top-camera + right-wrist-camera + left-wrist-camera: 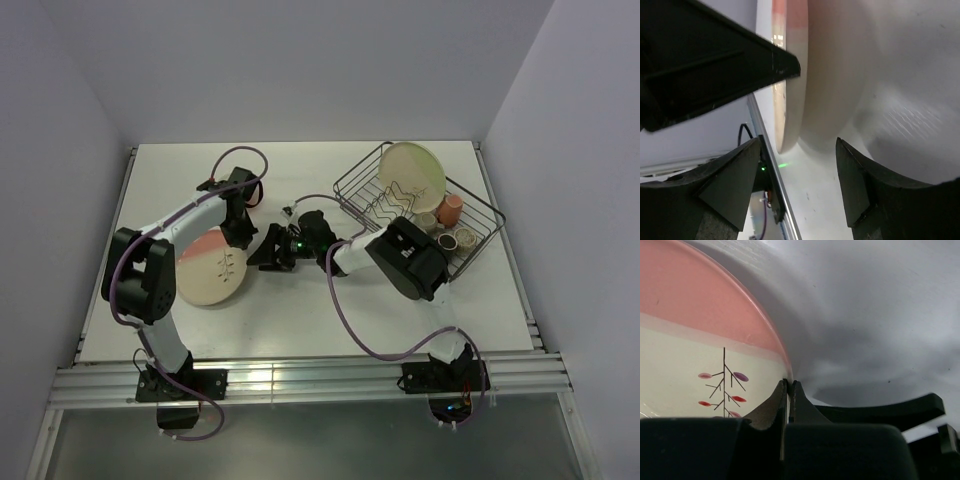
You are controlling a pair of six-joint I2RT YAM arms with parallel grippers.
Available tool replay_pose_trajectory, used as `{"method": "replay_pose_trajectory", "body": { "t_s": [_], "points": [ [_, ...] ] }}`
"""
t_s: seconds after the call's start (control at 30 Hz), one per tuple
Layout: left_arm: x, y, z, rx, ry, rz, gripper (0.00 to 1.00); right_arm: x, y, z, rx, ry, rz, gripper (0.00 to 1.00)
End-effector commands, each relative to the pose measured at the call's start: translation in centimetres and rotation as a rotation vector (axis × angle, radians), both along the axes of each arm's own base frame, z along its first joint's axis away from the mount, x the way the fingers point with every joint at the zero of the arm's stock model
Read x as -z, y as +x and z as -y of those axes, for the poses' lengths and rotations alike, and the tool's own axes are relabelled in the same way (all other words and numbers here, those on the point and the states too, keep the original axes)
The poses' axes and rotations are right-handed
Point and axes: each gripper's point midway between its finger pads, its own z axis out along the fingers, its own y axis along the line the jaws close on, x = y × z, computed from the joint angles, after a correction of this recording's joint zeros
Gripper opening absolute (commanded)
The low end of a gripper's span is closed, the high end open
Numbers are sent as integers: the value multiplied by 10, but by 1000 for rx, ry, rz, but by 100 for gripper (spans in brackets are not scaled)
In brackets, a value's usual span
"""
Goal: Load the mixed dishes into the dish rack
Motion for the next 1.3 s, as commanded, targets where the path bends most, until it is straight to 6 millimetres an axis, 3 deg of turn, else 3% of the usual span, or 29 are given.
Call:
{"method": "replay_pose_trajectory", "body": {
  "t_s": [0.0,0.23,0.53,0.83,0.97,1.0,1.1,1.13,1.2,1.27],
  "points": [
    [-23,11,17,-12,-108,75,0,-24,6,-28,16,101,4,70],
    [-24,10,21,-13,-134,77,0,-8,12,-45,77,84,-36,68],
    [-27,9,21,-56,-211,88,0,-12,24,-54,179,147,-77,55],
    [-27,5,22,-112,-322,99,0,-18,17,-59,205,207,-81,33],
    [-29,5,19,-134,-356,108,1,-22,14,-58,188,243,-56,0],
    [-34,6,19,-137,-374,123,3,-23,13,-58,185,242,-45,0],
    [-43,7,13,-149,-383,155,24,-30,11,-53,177,237,4,0],
    [-47,8,10,-151,-378,171,37,-38,12,-51,176,241,36,0],
    [-56,8,5,-153,-379,205,51,-43,11,-46,169,233,77,0],
    [-65,9,0,-156,-374,237,58,-46,9,-41,163,228,100,0]
  ]
}}
